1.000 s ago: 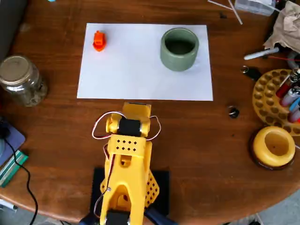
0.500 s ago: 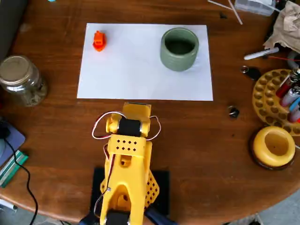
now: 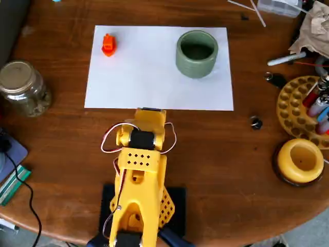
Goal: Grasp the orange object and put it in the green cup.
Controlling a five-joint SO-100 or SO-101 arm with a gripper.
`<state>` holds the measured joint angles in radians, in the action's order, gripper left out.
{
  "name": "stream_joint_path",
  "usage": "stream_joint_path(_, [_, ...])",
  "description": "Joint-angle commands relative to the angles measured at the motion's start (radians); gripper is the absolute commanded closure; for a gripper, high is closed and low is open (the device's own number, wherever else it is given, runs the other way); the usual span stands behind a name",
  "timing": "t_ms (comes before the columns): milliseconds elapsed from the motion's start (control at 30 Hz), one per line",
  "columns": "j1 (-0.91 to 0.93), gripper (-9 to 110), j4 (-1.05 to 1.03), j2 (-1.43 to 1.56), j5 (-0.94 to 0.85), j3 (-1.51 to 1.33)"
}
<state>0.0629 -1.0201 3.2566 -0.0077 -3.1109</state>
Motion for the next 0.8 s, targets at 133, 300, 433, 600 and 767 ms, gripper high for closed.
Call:
stream_joint_path(133, [-0.018, 101, 0.416, 0.003, 0.439, 0.012])
stream_joint_path(300, [-0.066, 101, 0.643, 0.003, 0.732, 0.012])
stream_joint_path(433, [-0.089, 101, 0.795, -0.048, 0.979, 0.012])
stream_joint_path(600, [-0.124, 101, 1.141, -0.503, 1.264, 0.041])
stream_joint_path(767, [-0.178, 101, 1.463, -0.983, 1.381, 0.12])
